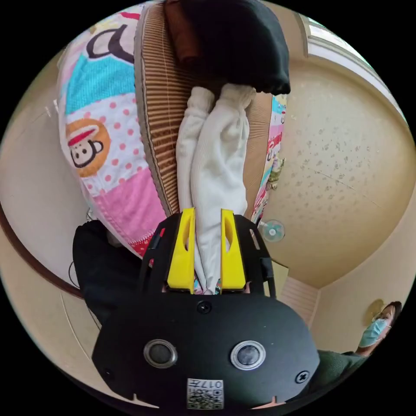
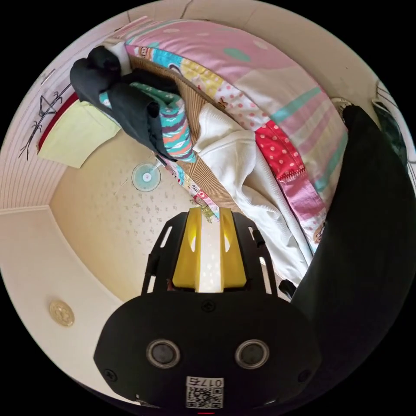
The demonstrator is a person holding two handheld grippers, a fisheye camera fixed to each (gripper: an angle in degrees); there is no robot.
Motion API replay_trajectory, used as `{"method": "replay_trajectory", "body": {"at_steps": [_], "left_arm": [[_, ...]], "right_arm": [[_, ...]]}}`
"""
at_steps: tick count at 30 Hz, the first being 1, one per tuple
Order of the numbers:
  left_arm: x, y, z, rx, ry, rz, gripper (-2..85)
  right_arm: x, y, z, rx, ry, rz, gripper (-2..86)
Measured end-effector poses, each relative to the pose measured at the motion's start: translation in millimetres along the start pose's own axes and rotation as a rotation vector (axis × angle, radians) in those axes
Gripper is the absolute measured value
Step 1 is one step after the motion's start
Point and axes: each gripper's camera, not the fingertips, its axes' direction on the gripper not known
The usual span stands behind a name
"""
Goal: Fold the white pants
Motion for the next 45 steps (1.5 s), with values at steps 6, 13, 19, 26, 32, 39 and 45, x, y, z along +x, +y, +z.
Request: {"method": "replay_trajectory", "body": {"at_steps": [6,13,19,26,32,39,45], "left_arm": [[16.5,28.0,77.7,-0.282,-0.064,0.003,9.8],[27.0,28.0,111.3,-0.464,-0.091,-0.106,9.0],[47.6,20.6,105.9,-0.494,-0.290,-0.040,14.0],[59.8,8.7,112.3,-0.433,-0.295,-0.057,16.4],[37.9,1.7,139.3,-0.425,-0.203,-0.201,10.2],[30.3,-4.7,151.9,-0.465,-0.267,-0.164,0.5],[34.8,11.2,148.2,-0.522,-0.317,0.012,0.4]], "right_arm": [[14.2,-10.3,50.3,0.014,0.221,-0.008,16.7],[6.7,-35.7,78.7,0.095,0.335,-0.099,11.9],[-32.8,-33.5,148.7,-0.079,0.458,-0.100,4.5],[-145.1,89.4,199.3,-0.597,0.792,-1.025,2.9],[-39.8,-42.3,105.7,-0.290,0.926,-0.432,2.3],[-10.5,-20.4,89.2,-0.097,0.797,-0.317,1.3],[-29.8,0.6,89.4,-0.129,1.070,-0.476,0.9]]}}
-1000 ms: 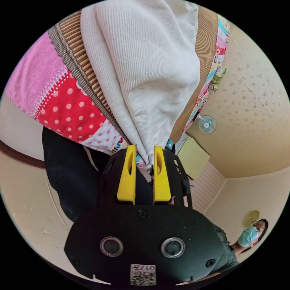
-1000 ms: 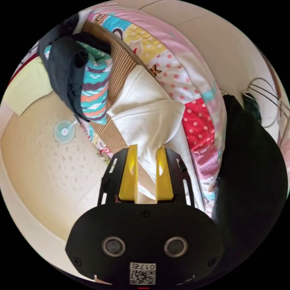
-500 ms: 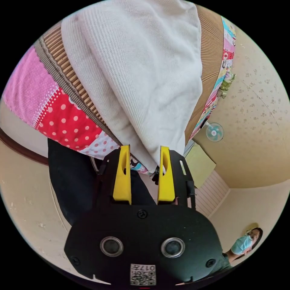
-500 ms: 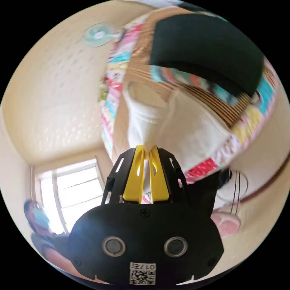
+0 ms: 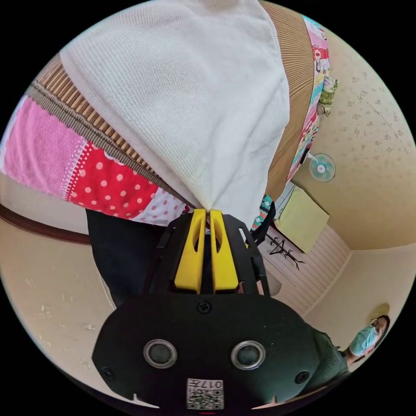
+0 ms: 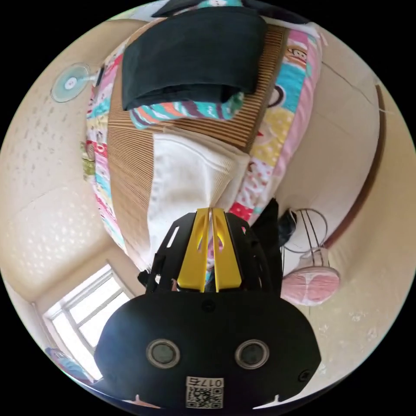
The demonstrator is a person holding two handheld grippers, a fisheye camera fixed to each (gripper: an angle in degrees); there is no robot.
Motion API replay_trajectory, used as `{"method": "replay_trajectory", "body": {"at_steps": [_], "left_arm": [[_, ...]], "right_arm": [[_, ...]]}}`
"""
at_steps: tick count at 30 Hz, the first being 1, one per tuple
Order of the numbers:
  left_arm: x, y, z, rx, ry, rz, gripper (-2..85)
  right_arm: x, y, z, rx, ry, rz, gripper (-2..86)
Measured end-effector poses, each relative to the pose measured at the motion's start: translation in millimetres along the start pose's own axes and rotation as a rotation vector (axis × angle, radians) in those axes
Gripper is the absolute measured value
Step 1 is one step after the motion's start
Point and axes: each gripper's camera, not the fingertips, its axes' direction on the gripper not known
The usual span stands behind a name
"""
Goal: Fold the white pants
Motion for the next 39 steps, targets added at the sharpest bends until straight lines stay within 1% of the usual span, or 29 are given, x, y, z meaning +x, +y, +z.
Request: {"method": "replay_trajectory", "body": {"at_steps": [1,2,3,5,6,8,9,11,13,15,18,19,21,22,23,25,27,29,30,32,33,35,36,38,39], "left_arm": [[-4.4,3.6,1.1,0.016,0.014,0.003,1.0],[-7.3,6.2,1.1,0.034,0.041,0.026,2.7],[-8.9,7.5,-0.2,0.048,0.048,0.032,3.5],[-17.6,14.9,-20.2,0.182,0.048,0.016,9.6],[-20.4,16.9,-27.9,0.230,0.055,0.010,10.8],[-34.6,21.1,-64.2,0.437,0.100,0.011,13.0],[-39.0,20.7,-72.9,0.482,0.101,0.007,13.5],[-59.9,15.1,-99.4,0.617,0.079,-0.068,16.3],[-75.1,8.3,-111.2,0.690,0.078,-0.118,17.9],[-87.0,-2.8,-115.1,0.722,0.090,-0.126,18.2],[-104.5,-28.3,-106.6,0.665,0.071,-0.155,16.5],[-109.9,-31.5,-103.1,0.656,0.050,-0.179,15.0],[-116.7,-31.0,-97.5,0.651,0.062,-0.180,13.0],[-120.1,-28.0,-94.2,0.653,0.077,-0.170,9.4],[-121.8,-27.3,-90.3,0.653,0.190,-0.067,7.3],[-127.7,-24.7,-86.0,0.639,0.305,-0.036,6.6],[-125.2,-20.7,-84.6,0.636,0.343,0.010,6.0],[-93.9,-15.4,-82.4,0.610,0.366,0.199,5.3],[-80.7,-12.6,-80.6,0.599,0.360,0.261,5.2],[-14.2,6.6,-63.4,0.531,0.281,0.508,5.1],[4.8,13.2,-56.0,0.508,0.251,0.568,5.1],[80.4,44.2,-12.5,0.397,0.123,0.807,5.1],[97.8,52.1,1.7,0.361,0.094,0.868,5.2],[153.8,80.3,68.7,0.188,-0.026,1.086,6.0],[163.9,85.8,88.3,0.136,-0.059,1.131,6.4]], "right_arm": [[7.3,-0.2,3.8,-0.023,-0.008,0.023,0.9],[19.5,1.7,5.8,-0.043,-0.065,0.047,0.9],[25.9,5.3,1.8,-0.045,-0.162,0.022,0.9],[27.3,10.8,-9.2,-0.042,-0.246,-0.015,0.9],[23.8,15.4,-16.4,-0.057,-0.239,-0.045,0.8],[19.1,22.5,-23.7,-0.100,-0.196,-0.076,0.7],[18.2,28.1,-27.6,-0.122,-0.168,-0.083,0.6],[21.6,38.1,-33.9,-0.128,-0.153,-0.077,0.6],[29.8,48.3,-38.5,-0.116,-0.171,-0.054,0.5],[46.3,60.2,-39.0,-0.108,-0.238,0.004,0.4],[65.7,72.8,-35.5,-0.091,-0.359,0.085,0.4],[68.9,74.7,-34.9,-0.085,-0.388,0.100,0.4],[77.9,77.7,-31.0,-0.065,-0.517,0.141,0.5],[78.9,77.4,-29.6,-0.064,-0.546,0.146,0.4],[79.4,75.8,-26.6,-0.063,-0.587,0.150,0.4],[75.4,72.0,-21.7,-0.071,-0.603,0.146,0.4],[62.5,64.3,-13.3,-0.103,-0.588,0.114,0.4],[49.0,57.6,-5.2,-0.142,-0.584,0.070,0.4],[38.6,53.7,0.4,-0.173,-0.582,0.029,0.4],[23.5,49.8,7.9,-0.222,-0.566,-0.036,0.4],[14.9,48.5,13.1,-0.258,-0.545,-0.075,0.4],[5.2,47.6,21.1,-0.317,-0.508,-0.126,0.3],[1.2,47.3,25.3,-0.349,-0.489,-0.158,0.3],[-1.2,46.4,29.8,-0.385,-0.458,-0.200,0.4],[-0.3,45.4,31.8,-0.399,-0.429,-0.221,0.4]]}}
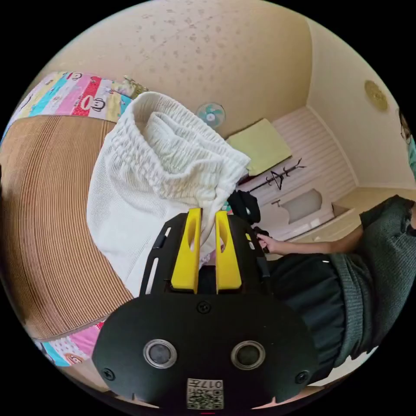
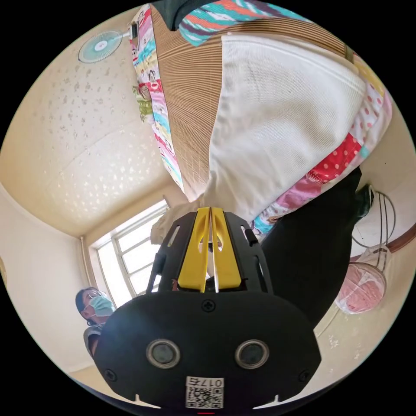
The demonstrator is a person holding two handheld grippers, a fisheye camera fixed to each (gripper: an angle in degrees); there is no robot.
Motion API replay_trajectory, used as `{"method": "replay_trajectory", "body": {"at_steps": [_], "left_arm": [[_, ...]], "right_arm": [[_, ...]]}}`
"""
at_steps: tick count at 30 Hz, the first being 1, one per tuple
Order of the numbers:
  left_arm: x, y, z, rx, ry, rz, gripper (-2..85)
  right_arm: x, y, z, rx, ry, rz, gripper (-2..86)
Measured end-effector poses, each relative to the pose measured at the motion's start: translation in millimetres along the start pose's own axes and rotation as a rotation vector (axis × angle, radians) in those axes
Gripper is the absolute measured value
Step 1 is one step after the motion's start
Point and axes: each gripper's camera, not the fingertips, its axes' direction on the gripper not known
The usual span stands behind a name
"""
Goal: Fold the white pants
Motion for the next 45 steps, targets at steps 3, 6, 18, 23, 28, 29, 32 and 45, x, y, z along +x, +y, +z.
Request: {"method": "replay_trajectory", "body": {"at_steps": [3,6,18,23,28,29,32,45], "left_arm": [[27.7,-6.3,101.4,-0.354,0.094,0.152,9.7],[16.3,5.6,147.6,-0.471,0.132,0.116,10.9],[-153.0,49.5,126.2,-0.376,-0.192,-0.646,18.3],[-184.1,62.6,150.0,-0.433,0.115,-0.902,10.0],[-142.0,-5.0,116.2,-0.328,0.284,-0.623,7.5],[-124.0,-27.6,106.5,-0.336,0.233,-0.549,7.5],[-56.6,-92.1,82.0,-0.383,-0.002,-0.282,7.6],[109.0,-117.3,300.5,-0.918,-0.138,0.339,12.3]], "right_arm": [[9.6,-2.3,-3.0,-0.023,0.050,0.000,0.4],[15.0,-1.4,-13.4,0.019,0.050,-0.001,0.4],[-63.3,-55.4,98.4,-0.198,0.487,-0.314,0.4],[-68.3,-80.5,187.5,-0.285,0.855,-0.379,0.4],[-27.9,-101.0,256.9,-0.255,1.017,-0.211,0.5],[-31.2,-102.6,271.2,-0.217,0.982,-0.177,0.5],[-45.6,-107.9,318.3,-0.281,0.844,-0.238,0.5],[23.4,-158.1,140.4,-0.259,0.533,-0.123,0.4]]}}
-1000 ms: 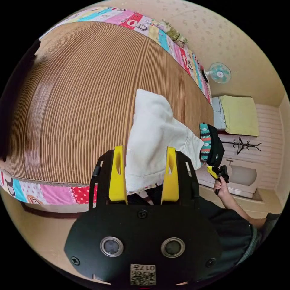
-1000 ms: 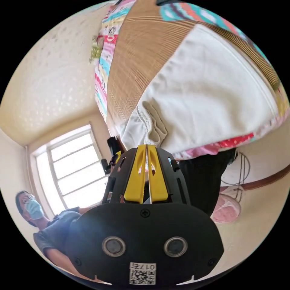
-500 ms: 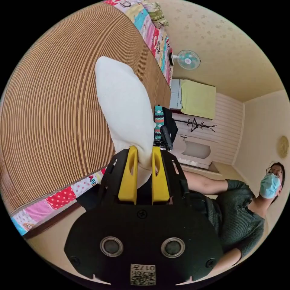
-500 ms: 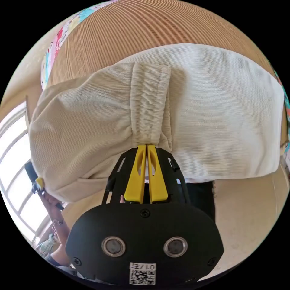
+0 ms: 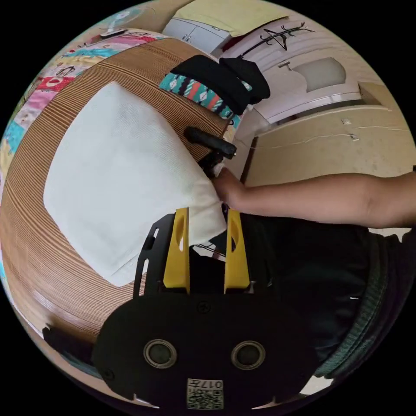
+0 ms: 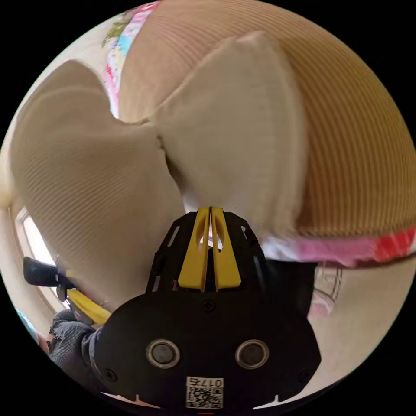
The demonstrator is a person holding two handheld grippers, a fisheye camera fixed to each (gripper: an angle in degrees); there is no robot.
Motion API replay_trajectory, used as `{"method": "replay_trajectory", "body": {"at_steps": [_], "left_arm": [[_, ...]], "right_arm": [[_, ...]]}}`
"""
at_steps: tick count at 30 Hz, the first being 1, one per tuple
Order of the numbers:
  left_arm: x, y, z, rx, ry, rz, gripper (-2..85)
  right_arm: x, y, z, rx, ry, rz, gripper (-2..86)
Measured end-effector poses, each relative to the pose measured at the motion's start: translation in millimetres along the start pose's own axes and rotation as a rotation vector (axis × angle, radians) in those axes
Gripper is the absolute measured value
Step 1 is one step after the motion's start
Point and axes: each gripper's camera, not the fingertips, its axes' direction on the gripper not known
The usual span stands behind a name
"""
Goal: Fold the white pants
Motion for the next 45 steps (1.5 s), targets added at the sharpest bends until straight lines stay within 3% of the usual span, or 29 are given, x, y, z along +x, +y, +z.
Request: {"method": "replay_trajectory", "body": {"at_steps": [4,7,11,14,17,19,21,24,26,29,32,34,39,41,45], "left_arm": [[-11.1,3.0,21.2,0.040,0.355,-0.042,9.9],[-58.1,30.7,43.2,0.024,0.530,-0.342,12.3],[-130.0,96.8,82.7,0.091,0.711,-0.873,20.2],[-150.4,109.8,97.7,0.152,0.728,-1.020,19.8],[-164.2,102.4,89.9,0.327,0.798,-1.044,11.9],[-172.2,96.4,76.0,0.372,0.786,-1.060,10.2],[-180.3,82.2,58.4,0.313,0.675,-0.999,9.3],[-196.2,76.2,19.3,0.332,0.485,-0.941,8.6],[-208.5,94.0,-14.0,0.498,0.408,-0.980,8.7],[-216.8,125.9,-46.2,0.689,0.354,-0.966,9.6],[-222.3,147.1,-45.4,0.654,0.386,-0.942,15.0],[-217.1,158.3,-39.9,0.607,0.326,-0.948,16.3],[-208.7,171.2,-17.4,0.627,0.396,-0.889,18.5],[-208.4,171.1,-8.9,0.610,0.379,-0.905,20.0],[-210.5,170.8,5.0,0.522,0.347,-0.924,21.4]], "right_arm": [[89.8,47.9,-80.2,0.148,0.080,0.222,0.7],[119.2,70.4,-133.3,0.281,0.010,0.229,1.4],[74.6,31.5,-172.8,0.367,-0.076,-0.070,7.0],[4.6,-32.2,-175.7,0.300,0.005,-0.287,23.4],[-60.7,-97.4,-154.1,0.138,0.230,-0.422,27.0],[-82.4,-131.2,-132.2,0.010,0.385,-0.468,26.0],[-72.7,-171.2,-92.0,-0.254,0.523,-0.355,24.4],[-38.9,-182.0,-82.9,-0.370,0.324,-0.187,22.8],[-20.0,-167.0,-82.2,-0.330,0.182,-0.166,21.1],[7.0,-121.1,-61.0,-0.313,-0.004,-0.179,16.4],[26.9,-76.2,-20.8,-0.506,-0.063,-0.225,8.9],[34.0,-57.3,-19.1,-0.491,-0.049,-0.260,11.9],[55.3,-71.4,-116.0,-0.028,-0.193,-0.265,21.1],[58.1,-92.8,-138.7,0.046,-0.197,-0.284,24.0],[53.8,-159.7,-143.0,-0.023,-0.149,-0.359,28.2]]}}
